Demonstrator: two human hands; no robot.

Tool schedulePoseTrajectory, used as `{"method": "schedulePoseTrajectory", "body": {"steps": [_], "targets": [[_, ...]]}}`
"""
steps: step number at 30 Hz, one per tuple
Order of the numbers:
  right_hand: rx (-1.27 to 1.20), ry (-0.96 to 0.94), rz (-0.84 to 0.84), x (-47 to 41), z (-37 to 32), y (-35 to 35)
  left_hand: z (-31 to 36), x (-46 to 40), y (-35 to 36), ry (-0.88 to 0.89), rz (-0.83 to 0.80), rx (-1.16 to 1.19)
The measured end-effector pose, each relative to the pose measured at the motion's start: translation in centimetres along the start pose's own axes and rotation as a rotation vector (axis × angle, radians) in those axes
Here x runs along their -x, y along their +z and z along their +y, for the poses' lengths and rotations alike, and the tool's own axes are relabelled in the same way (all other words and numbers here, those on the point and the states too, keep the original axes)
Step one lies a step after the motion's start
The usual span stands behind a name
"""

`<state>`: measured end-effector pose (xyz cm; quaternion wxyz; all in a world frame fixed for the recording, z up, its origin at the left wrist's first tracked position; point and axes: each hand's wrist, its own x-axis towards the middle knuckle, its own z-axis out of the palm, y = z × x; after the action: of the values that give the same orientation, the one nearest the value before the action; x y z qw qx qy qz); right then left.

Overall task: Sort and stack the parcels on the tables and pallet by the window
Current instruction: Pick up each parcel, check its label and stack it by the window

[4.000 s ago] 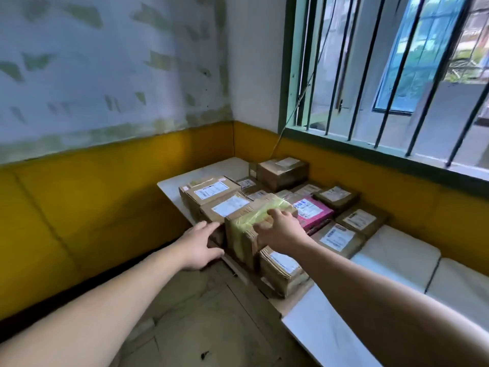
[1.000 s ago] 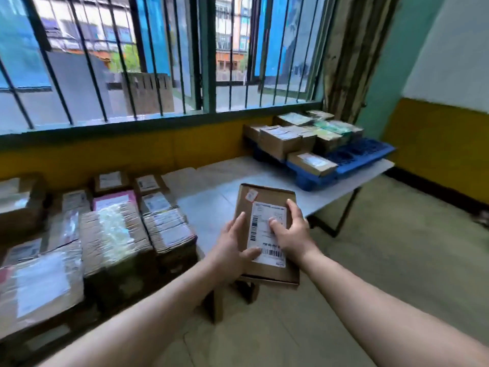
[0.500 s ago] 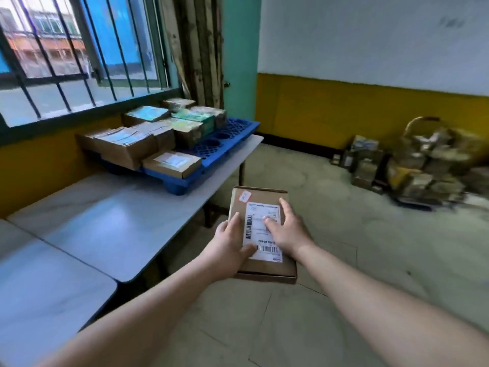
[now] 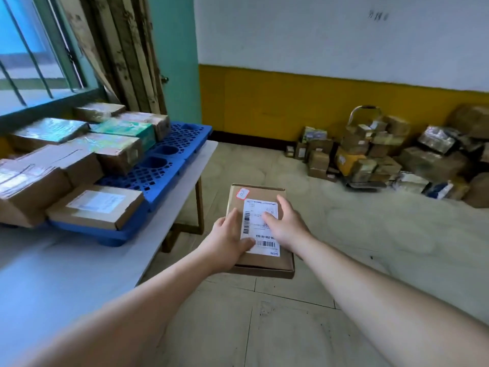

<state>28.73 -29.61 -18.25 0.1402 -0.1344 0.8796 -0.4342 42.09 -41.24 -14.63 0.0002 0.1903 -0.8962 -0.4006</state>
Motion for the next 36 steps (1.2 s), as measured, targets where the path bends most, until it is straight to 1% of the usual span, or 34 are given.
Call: {"method": "schedulePoseTrajectory", "body": {"steps": [5,10,13,16,20,27,31,36], "targets": [[0.000,0.022,0.007,-6.0,0.6,-0.6,0.3,-6.5,0.2,-0.042,-0.038,-0.006],[0.028,0.004,-0.022,-13.6,0.5,-1.6,1.1,-14.3,0.5,-0.077,-0.022,-0.004],[0.040,-0.024,-0.058,-18.7,-0.4,-2.1,1.9,-18.7,0.1,-0.101,0.013,0.006],[0.058,-0.078,-0.117,-23.1,-2.4,-1.3,1.9,-21.9,-1.3,-0.170,0.075,0.012],[0.057,-0.176,-0.253,-26.8,-6.4,2.8,-0.4,-23.4,-4.6,-0.293,0.179,0.003],[0.057,-0.328,-0.484,-29.4,-14.3,13.6,-8.1,-22.9,-12.1,-0.445,0.332,-0.002],[0.138,-0.434,-0.594,-30.3,-18.4,19.0,-12.0,-22.7,-15.7,-0.546,0.425,0.012],[0.208,-0.527,-0.699,-31.0,-21.5,23.9,-14.3,-22.5,-18.0,-0.649,0.517,0.053]]}}
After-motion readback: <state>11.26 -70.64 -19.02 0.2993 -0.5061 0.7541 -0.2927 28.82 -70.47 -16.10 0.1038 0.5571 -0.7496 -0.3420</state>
